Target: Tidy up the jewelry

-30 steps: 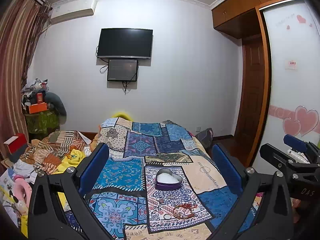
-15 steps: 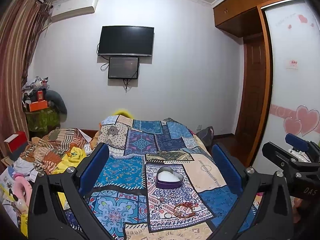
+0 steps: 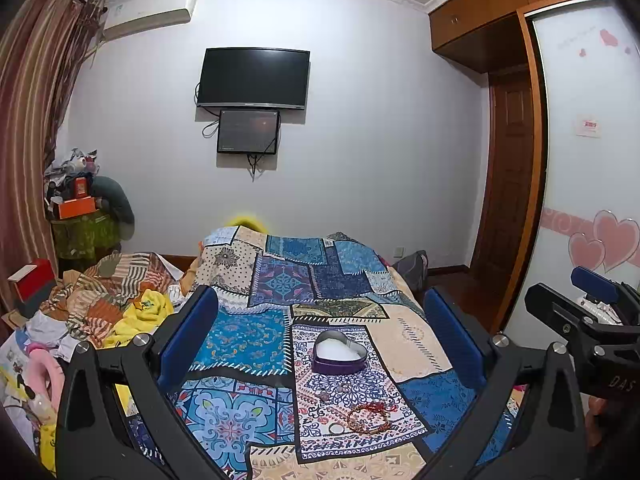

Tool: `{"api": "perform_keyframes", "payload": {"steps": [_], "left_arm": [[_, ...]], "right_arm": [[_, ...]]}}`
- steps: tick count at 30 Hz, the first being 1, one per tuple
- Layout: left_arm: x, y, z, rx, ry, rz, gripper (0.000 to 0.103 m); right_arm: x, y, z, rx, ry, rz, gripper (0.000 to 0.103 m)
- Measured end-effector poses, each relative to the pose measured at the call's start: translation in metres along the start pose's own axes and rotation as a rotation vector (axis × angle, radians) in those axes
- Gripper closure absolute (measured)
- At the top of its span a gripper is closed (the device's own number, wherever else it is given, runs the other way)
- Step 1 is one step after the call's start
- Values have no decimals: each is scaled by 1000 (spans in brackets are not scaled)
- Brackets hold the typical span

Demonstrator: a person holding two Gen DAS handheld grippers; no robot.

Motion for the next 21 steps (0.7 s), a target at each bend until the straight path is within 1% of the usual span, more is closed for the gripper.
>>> {"api": "perform_keyframes", "payload": {"steps": [21], "left_arm": [[0, 4, -4, -10, -5, -1, 0]], "right_arm": [[-2, -2, 1, -10, -6, 10, 1]]}}
Point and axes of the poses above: each gripper's, at about its wrist camera, not at the fingertips, and y roughly the way its jaws point, x to its right, z to its top, the point moved 10 cm from there along y, roughly the way its jaws point, and after that the axes turned 14 degrees about -z, right-handed, at the moved point
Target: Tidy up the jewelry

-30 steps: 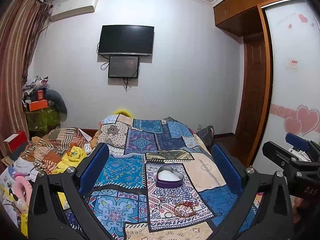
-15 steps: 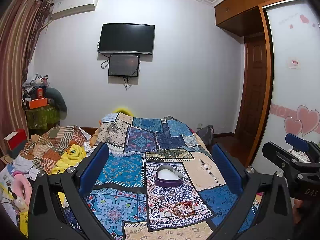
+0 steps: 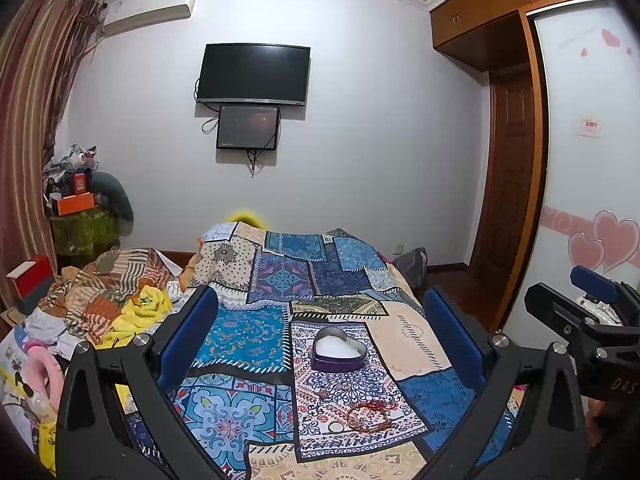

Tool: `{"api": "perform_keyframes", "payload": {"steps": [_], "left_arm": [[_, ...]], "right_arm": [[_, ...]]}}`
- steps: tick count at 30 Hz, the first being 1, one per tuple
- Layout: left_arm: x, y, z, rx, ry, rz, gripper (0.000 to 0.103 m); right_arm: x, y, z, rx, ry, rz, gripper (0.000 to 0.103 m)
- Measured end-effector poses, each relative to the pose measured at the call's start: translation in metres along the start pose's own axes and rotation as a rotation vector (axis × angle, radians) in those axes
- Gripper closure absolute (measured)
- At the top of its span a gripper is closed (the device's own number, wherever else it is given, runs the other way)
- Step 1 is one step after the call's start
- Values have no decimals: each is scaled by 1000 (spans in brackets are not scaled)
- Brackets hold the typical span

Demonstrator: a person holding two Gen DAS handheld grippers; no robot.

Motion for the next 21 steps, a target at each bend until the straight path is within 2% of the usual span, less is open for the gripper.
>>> {"api": "perform_keyframes", "payload": {"steps": [12, 21], "left_arm": [[-8, 5, -2, -10, -10, 6, 0], [-33, 30, -20, -74, -49, 44, 0]], "right_arm": [[0, 11, -1, -26, -10, 1, 1], [2, 40, -23, -105, -29, -27, 1]]}}
Point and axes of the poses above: each gripper's, at about its wrist camera, not at the fingertips, and y roughly the way its jaws point, x to its right, z to its top, the point moved 10 cm from there along y, roughly the way its jaws point, and after that the axes turned 14 degrees about -z, right-handed, at the moved point
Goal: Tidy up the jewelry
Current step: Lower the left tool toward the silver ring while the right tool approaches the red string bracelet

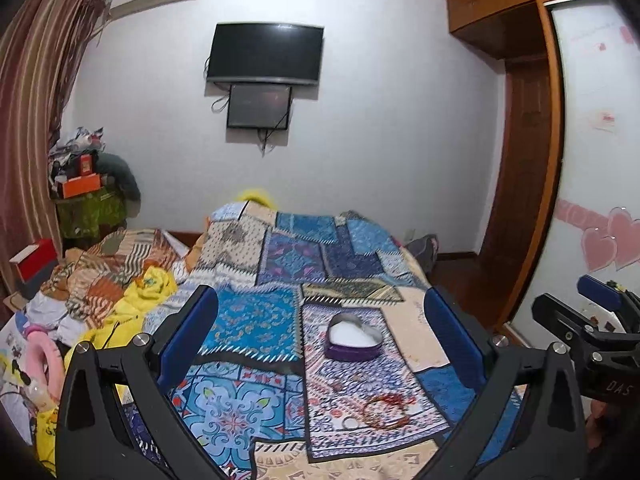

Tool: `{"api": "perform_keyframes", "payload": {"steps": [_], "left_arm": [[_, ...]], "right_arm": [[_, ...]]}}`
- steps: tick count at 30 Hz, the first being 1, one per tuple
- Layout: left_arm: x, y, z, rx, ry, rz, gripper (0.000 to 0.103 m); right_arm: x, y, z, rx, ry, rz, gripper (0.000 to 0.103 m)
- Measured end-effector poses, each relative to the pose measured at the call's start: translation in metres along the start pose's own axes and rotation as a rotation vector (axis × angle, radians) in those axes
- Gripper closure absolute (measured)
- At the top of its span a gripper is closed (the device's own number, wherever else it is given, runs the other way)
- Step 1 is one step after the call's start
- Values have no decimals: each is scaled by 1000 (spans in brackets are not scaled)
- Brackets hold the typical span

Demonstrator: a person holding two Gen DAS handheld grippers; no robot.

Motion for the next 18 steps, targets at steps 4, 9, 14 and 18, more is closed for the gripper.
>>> {"api": "perform_keyframes", "payload": {"steps": [4, 9, 14, 18], "left_arm": [[-21, 24, -21, -78, -45, 37, 0], [-45, 53, -54, -185, -103, 50, 0], [-51, 78, -91, -303, -109, 36, 4], [-50, 94, -121, -395, -110, 20, 14]], "right_arm": [[0, 26, -22, -79, -29, -8, 1], [3, 57, -53, -206, -41, -1, 1], [6, 81, -84, -317, -67, 0, 1], [5, 96, -109, -400, -88, 17, 1]]}}
Point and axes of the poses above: each gripper's, at about its wrist camera, not at the fingertips, and y roughly the way its jaws point, x to its right, z to its top, the point moved 10 cm from there along y, roughly the way its jaws point, and after that the axes turned 14 degrees about -z, right-handed, at the moved point
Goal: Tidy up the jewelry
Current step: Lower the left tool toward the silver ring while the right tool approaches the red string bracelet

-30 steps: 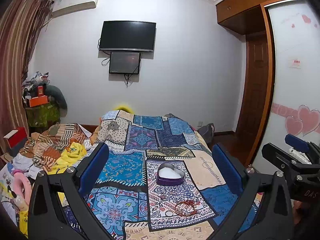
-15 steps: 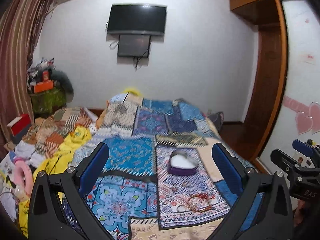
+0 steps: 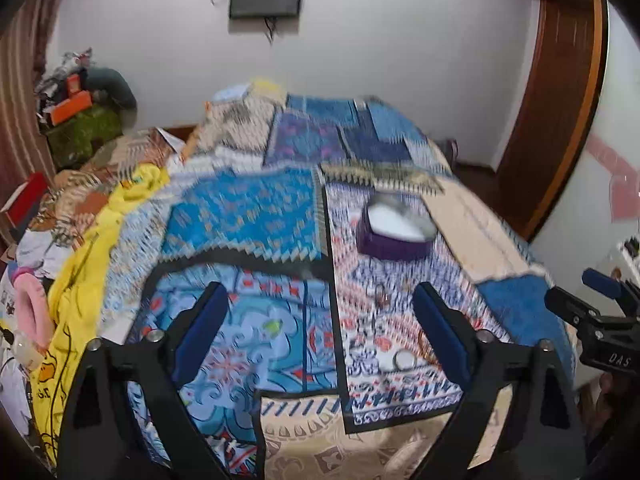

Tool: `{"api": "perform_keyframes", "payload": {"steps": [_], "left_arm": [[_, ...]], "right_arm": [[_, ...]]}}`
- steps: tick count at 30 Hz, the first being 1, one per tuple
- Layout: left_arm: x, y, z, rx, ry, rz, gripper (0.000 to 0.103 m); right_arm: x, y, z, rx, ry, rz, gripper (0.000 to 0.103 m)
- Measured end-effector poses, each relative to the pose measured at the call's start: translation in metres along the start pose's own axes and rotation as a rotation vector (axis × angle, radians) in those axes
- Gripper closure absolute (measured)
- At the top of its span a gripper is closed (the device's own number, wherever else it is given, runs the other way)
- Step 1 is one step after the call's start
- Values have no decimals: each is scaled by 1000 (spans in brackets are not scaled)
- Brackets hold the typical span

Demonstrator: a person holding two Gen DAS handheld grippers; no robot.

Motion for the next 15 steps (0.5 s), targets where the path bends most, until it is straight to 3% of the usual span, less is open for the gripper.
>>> {"api": "perform_keyframes", "payload": {"steps": [5, 10, 15], "left_arm": [[1, 25, -23, -92, 1, -20, 26], [11, 40, -41, -153, 9, -78, 27], [24, 47, -53, -191, 19, -130, 30]], "right_arm": [[-9, 14, -13, -53, -18, 41, 4], [-26, 27, -18, -93, -51, 102, 27], [-42, 31, -31, -134, -91, 149, 42]]}}
Point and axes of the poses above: each gripper's, at about its wrist camera, not at the fingertips, and y roughly the way its jaws point, x to its right, z to its top, the point moved 10 cm from there along y, roughly the way its jaws point, and after that the axes turned 14 degrees about -z, right-handed, at the moved point
